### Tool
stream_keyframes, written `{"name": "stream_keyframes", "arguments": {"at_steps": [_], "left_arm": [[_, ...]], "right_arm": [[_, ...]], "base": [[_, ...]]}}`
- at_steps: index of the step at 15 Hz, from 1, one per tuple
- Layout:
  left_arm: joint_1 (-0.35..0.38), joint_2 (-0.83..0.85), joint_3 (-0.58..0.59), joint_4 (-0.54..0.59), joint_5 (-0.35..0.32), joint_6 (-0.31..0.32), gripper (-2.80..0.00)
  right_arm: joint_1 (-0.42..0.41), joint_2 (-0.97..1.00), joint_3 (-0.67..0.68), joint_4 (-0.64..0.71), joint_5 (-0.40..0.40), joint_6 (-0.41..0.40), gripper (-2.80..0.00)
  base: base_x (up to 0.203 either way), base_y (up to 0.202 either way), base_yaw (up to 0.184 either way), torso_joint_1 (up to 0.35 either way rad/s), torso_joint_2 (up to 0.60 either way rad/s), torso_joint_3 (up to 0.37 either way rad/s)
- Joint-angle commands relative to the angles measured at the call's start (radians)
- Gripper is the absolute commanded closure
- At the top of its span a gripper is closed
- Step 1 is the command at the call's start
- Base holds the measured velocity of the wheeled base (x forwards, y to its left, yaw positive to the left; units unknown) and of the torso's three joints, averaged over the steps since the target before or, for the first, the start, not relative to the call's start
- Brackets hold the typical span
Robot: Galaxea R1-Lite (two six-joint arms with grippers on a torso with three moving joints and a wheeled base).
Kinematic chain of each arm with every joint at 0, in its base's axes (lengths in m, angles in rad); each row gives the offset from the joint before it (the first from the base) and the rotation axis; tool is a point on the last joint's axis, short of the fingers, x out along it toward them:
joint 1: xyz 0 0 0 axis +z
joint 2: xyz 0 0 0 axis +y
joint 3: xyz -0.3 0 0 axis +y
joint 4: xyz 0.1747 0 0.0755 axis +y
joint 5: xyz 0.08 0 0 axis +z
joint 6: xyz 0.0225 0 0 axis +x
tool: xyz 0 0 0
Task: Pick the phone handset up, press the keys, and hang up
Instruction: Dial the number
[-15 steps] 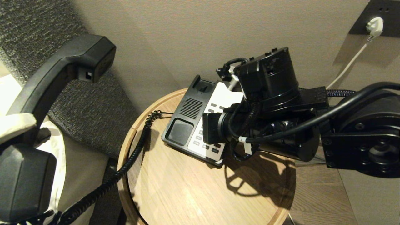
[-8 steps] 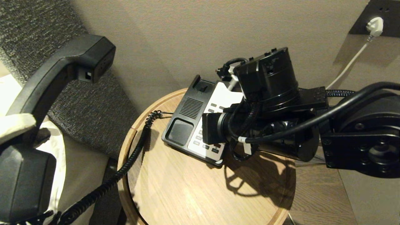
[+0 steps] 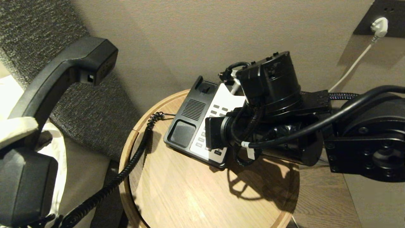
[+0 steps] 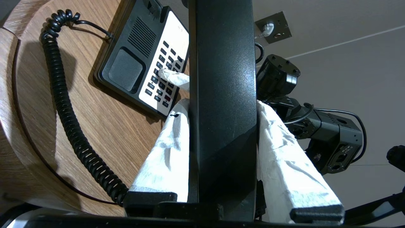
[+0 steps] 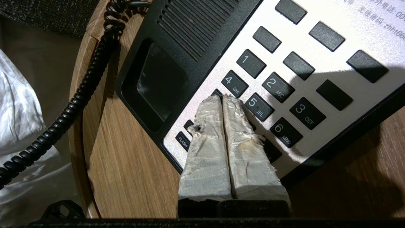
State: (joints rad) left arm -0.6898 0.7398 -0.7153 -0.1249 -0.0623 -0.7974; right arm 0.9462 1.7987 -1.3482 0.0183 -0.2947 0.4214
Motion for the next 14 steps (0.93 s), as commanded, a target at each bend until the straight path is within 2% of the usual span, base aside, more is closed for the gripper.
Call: {"name": "stream_keyframes", "arguments": {"at_steps": [1,14], "left_arm": [[0.001,0.0,-0.001,-0.001,-0.001,-0.005,0.0],[0.0,-0.005,0.003,-0.001,-0.001,-0.006,0.0]], "right_arm": [[0.0,0.007,0.002,-0.001,-0.001,0.002,0.0],[0.0,-0.017,-0.006,0.006,-0.004,0.001,0.0]], "base": [[0.0,0.0,0.0,0.0,0.0,0.0],[0.0,0.0,0.0,0.0,0.0,0.0]]}}
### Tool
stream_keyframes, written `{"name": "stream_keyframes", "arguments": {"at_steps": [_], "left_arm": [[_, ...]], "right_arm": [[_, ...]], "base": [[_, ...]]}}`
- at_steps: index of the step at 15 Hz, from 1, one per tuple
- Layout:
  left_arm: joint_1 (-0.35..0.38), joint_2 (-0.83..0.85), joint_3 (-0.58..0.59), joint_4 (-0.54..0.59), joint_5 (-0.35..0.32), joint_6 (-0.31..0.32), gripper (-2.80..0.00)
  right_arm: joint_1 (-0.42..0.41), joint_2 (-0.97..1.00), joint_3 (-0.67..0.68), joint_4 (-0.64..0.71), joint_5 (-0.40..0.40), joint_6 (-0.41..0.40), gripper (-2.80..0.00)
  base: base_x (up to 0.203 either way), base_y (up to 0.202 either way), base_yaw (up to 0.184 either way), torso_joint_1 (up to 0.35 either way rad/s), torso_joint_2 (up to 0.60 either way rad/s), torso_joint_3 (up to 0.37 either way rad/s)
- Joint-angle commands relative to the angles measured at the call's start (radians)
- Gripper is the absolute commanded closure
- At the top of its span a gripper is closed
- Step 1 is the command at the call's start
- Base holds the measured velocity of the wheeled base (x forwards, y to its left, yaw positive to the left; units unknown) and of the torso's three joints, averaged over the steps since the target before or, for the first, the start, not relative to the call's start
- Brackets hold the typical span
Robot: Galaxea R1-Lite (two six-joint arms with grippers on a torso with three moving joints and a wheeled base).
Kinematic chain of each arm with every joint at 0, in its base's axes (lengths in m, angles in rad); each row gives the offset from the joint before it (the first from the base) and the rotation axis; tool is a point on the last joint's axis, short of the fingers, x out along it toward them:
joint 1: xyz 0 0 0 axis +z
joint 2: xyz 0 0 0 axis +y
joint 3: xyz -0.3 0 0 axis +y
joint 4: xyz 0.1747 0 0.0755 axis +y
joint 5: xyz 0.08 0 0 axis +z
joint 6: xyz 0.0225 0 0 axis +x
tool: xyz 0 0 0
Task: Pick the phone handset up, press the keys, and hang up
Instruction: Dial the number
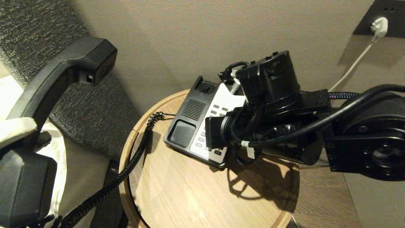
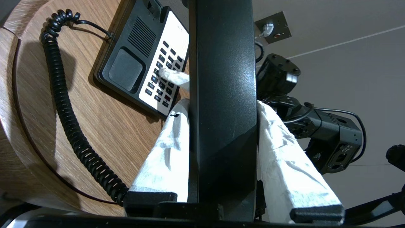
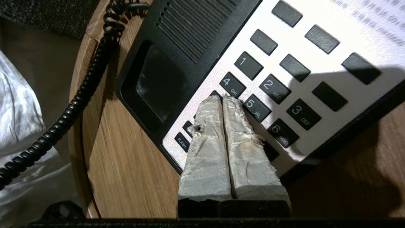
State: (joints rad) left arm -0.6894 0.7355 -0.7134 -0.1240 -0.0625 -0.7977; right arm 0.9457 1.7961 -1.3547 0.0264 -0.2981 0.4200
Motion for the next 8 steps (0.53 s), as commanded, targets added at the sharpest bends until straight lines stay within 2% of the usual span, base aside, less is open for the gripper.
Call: {"name": "stream_keyframes", "arguments": {"at_steps": [1,8], "left_arm": [[-0.001,-0.002,0.003,-0.001,0.0,-0.006,0.0],[-0.001,-0.002,0.006,-0.002,0.0,-0.005,0.0]], "right_arm": [[0.001,-0.021,-0.002,-0.001,-0.001,0.003,0.0],[0.012,-0.027,0.012,0.001,0.0,0.006,0.0]], "base": [[0.0,0.0,0.0,0.0,0.0,0.0],[0.0,0.0,0.0,0.0,0.0,0.0]]}}
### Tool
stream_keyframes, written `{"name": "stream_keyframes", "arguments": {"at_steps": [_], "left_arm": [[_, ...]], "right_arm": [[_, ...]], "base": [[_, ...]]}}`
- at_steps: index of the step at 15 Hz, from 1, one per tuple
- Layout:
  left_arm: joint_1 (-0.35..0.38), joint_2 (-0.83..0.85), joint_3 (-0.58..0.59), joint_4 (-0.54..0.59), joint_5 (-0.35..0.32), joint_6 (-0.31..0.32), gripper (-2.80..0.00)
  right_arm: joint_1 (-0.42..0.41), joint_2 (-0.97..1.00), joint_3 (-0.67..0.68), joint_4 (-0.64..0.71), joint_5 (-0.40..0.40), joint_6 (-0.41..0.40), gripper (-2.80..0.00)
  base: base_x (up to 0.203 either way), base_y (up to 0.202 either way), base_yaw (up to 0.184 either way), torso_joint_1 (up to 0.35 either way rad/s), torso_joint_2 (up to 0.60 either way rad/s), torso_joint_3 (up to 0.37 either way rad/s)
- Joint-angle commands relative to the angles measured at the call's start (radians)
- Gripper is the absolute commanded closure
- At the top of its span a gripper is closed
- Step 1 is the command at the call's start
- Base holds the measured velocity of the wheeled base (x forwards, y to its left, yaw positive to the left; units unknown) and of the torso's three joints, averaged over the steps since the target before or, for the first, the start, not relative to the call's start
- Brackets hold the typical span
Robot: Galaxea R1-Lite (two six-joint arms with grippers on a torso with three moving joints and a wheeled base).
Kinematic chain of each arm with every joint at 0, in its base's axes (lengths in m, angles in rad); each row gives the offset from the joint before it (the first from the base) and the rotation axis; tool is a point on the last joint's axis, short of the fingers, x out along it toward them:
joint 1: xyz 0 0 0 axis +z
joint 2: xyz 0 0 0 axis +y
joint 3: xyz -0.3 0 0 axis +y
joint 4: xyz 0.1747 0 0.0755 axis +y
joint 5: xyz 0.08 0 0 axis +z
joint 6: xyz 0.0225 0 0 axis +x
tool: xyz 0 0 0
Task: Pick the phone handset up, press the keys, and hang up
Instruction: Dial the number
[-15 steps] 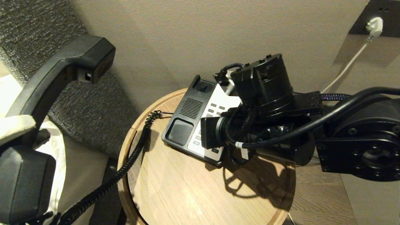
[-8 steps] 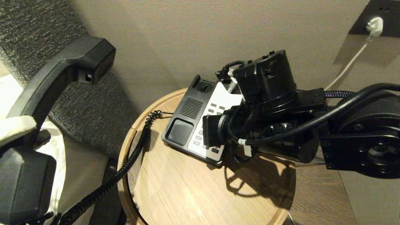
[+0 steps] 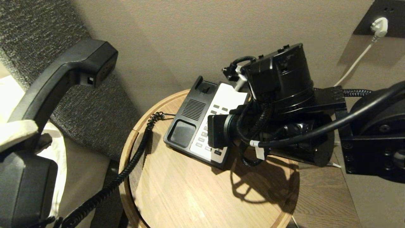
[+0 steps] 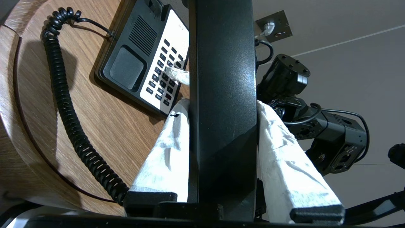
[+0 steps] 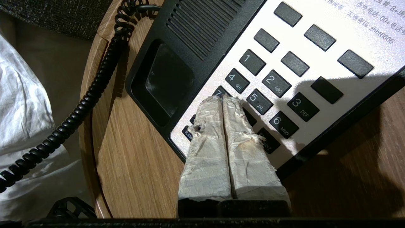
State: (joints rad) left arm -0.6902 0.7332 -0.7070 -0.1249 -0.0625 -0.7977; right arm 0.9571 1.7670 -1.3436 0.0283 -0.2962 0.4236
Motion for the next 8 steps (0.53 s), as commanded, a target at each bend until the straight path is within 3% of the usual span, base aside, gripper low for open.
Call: {"name": "stream_keyframes", "arguments": {"at_steps": [1,8], "left_arm": [[0.0,-0.001,-0.002,-0.001,0.0,-0.005,0.0],[0.0,-0.001,0.003,0.001,0.0,-0.005,0.0]], "right_arm": [[0.002,0.007,0.002,-0.001,-0.001,0.003,0.0],[0.001,0.002,0.012,0.021,0.002,0.007,0.0]], "base": [[0.0,0.0,0.0,0.0,0.0,0.0],[0.0,0.0,0.0,0.0,0.0,0.0]]}}
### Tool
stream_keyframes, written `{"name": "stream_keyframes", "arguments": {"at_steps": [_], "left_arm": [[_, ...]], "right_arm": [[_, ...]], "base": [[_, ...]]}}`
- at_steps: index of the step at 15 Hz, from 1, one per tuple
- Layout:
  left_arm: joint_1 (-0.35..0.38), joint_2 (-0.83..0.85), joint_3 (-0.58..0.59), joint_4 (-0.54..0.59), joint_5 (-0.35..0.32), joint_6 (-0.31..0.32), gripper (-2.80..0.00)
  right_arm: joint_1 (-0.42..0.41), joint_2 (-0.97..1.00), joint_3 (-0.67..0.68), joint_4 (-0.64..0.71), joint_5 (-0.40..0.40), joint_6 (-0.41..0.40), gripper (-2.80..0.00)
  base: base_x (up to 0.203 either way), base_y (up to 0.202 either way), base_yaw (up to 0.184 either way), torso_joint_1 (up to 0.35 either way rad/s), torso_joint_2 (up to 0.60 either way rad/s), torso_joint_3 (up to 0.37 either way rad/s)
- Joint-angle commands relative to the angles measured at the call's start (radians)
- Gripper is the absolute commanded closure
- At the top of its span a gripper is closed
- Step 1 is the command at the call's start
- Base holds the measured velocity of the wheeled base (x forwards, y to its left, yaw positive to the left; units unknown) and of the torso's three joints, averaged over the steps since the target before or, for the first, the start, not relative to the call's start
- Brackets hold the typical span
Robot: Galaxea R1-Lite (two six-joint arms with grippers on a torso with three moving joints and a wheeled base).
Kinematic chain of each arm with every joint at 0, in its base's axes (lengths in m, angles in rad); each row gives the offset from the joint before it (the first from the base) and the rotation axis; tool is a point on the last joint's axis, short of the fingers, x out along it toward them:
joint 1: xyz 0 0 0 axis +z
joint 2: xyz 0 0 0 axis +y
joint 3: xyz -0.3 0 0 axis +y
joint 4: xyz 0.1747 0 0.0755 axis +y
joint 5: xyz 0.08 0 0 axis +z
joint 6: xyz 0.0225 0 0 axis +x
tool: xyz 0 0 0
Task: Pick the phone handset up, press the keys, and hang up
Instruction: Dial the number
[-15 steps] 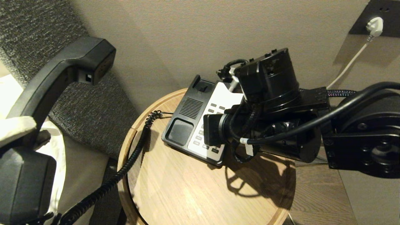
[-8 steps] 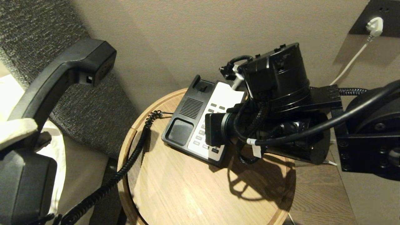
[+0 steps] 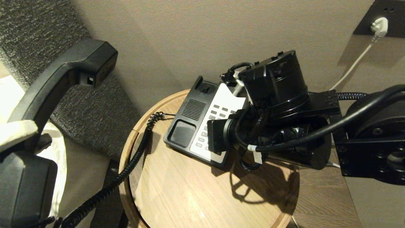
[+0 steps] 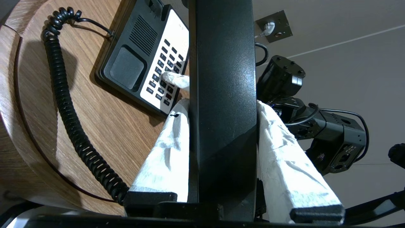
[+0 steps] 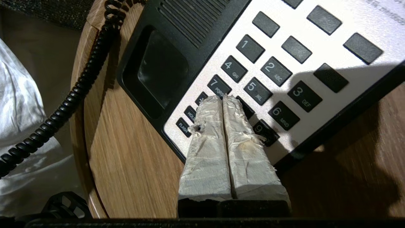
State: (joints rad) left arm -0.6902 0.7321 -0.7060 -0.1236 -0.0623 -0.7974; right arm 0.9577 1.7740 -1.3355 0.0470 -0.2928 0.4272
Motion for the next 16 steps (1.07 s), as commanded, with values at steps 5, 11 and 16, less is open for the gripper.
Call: {"name": "stream_keyframes", "arguments": {"at_steps": [5,11,16], "left_arm": [[0.0,-0.003,0.005,-0.002,-0.001,-0.005,0.0],[0.0,-0.005,0.008,-0.001,-0.001,-0.005,0.0],[0.0,-0.007,0.008,-0.001,-0.001,-0.005,0.0]], "right_arm": [[0.001,-0.015,0.028,0.01,-0.002,0.002,0.0],[0.003,-0.019,0.038,0.011,-0.002,0.004,0.0],[0.02,-0.018,0.058,0.01,-0.002,0.004,0.0]], "base": [[0.0,0.0,0.0,0.0,0.0,0.0],[0.0,0.0,0.0,0.0,0.0,0.0],[0.0,0.0,0.0,0.0,0.0,0.0]]}}
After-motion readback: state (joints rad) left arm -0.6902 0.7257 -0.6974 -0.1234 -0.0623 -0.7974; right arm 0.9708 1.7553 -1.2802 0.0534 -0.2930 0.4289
